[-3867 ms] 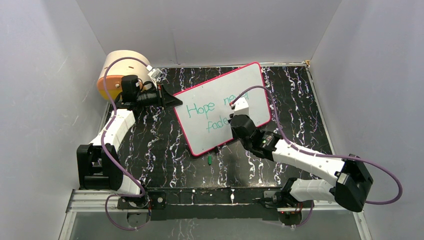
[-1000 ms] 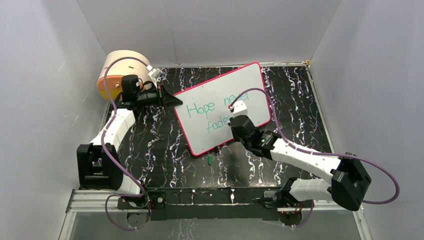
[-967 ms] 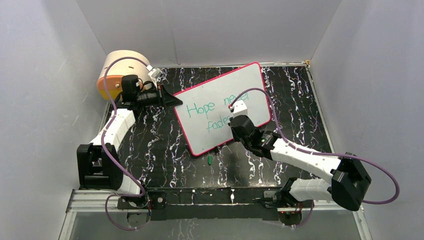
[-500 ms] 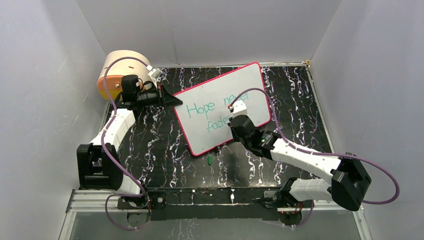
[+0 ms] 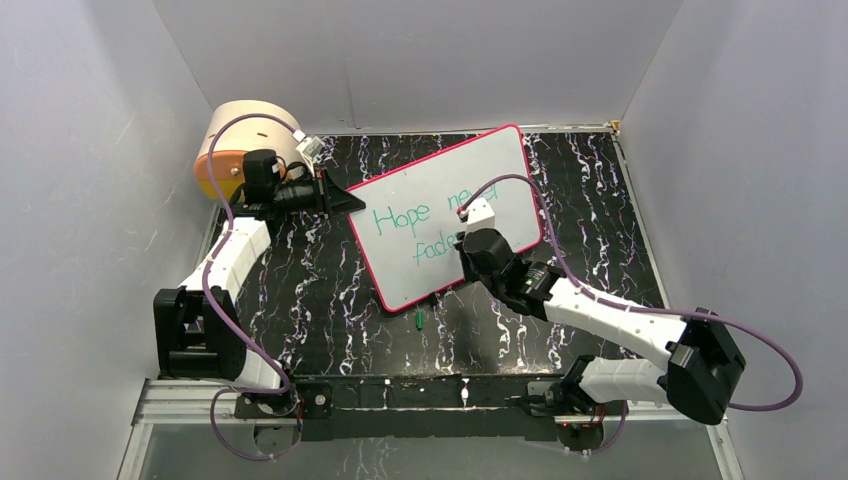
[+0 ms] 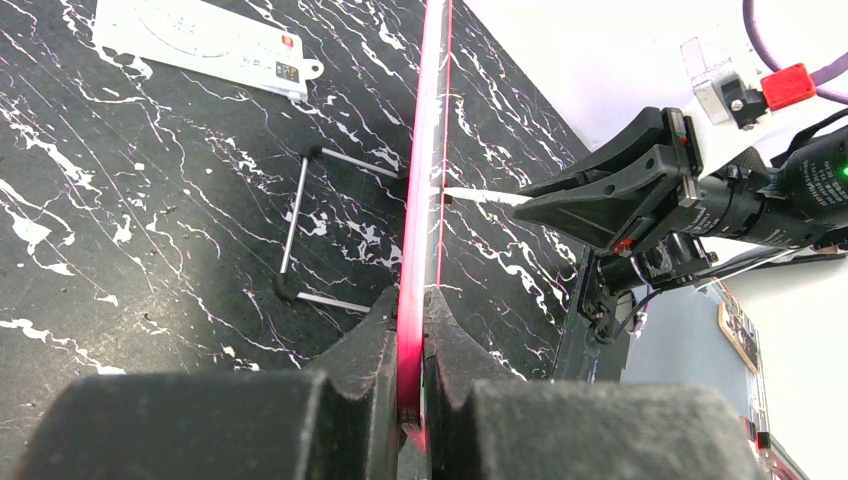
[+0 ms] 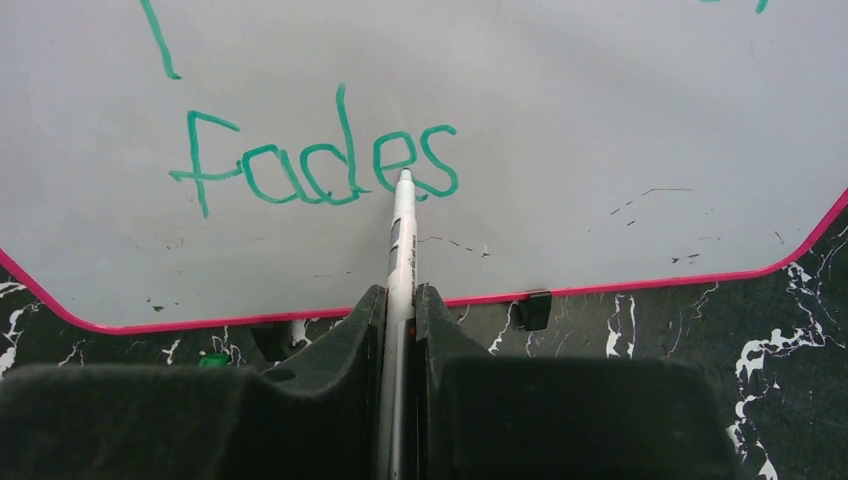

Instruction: Write a sentence on the whiteboard

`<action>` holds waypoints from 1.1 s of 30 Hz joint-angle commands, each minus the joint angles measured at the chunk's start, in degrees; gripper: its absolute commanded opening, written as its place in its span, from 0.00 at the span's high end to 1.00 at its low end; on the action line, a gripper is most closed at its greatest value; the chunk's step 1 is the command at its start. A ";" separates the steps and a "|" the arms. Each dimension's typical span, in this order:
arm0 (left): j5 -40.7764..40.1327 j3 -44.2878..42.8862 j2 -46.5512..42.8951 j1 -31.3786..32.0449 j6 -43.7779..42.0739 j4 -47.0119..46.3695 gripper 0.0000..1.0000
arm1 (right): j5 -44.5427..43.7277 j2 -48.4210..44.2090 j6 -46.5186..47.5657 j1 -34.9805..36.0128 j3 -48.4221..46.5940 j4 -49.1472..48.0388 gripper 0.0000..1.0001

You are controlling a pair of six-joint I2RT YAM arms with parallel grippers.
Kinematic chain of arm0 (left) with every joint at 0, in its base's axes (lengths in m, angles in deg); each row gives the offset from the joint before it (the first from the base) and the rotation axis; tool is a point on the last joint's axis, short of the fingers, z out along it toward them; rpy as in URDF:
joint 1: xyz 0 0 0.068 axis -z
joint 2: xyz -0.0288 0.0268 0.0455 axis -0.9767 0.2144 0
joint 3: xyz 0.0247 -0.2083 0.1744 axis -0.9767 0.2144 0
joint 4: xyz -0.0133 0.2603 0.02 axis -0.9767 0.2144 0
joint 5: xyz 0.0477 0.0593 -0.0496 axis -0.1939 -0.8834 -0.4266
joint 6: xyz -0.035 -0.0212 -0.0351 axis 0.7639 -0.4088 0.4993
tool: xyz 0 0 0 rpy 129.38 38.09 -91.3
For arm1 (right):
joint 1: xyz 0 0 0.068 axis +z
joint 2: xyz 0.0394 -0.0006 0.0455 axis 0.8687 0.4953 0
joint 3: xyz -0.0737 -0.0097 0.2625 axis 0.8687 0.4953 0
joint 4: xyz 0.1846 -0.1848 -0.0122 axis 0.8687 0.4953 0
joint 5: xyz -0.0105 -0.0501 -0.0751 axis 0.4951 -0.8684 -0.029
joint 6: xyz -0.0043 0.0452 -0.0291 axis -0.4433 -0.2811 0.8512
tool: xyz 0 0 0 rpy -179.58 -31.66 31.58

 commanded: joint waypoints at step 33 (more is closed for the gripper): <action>-11.33 2.02 3.42 2.66 -7.07 6.15 1.00 | 0.29 -1.54 -0.86 -5.62 3.35 -4.97 1.00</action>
